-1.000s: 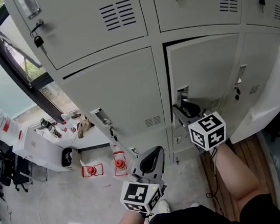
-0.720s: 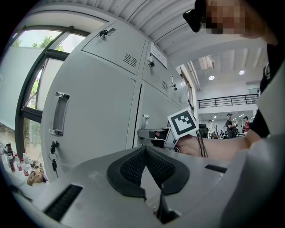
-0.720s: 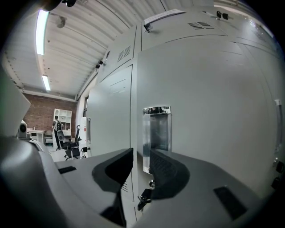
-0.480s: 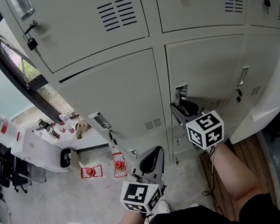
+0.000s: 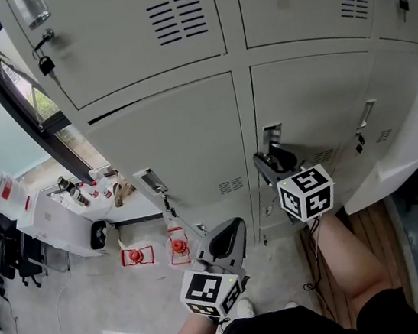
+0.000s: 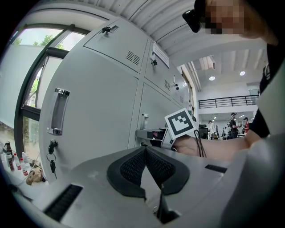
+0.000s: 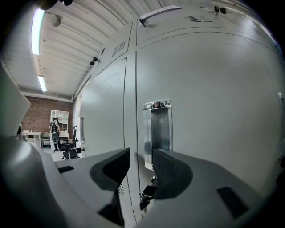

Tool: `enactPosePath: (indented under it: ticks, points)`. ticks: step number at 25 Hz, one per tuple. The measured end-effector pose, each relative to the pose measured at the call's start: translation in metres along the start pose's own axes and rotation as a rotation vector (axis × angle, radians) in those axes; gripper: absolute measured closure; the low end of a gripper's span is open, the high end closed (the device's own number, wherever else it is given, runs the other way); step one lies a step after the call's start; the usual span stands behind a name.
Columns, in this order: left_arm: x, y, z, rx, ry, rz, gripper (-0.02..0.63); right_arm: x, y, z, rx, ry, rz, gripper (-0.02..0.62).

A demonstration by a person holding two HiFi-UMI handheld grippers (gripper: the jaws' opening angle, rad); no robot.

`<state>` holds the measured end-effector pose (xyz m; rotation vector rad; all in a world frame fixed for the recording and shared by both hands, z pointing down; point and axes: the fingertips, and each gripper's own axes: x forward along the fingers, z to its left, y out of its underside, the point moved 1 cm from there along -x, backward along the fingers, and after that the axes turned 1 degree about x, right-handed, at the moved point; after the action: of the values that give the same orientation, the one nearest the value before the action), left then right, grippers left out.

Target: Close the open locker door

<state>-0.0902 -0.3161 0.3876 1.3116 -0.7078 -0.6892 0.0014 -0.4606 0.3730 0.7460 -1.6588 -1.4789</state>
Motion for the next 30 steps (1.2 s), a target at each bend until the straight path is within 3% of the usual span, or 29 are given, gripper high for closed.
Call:
enactPosePath:
  ticks: [30]
  points:
    - [-0.003,0.002,-0.007,0.003,-0.007,0.007,0.589,-0.010,0.003,-0.006,0.000,0.005,0.000,0.362]
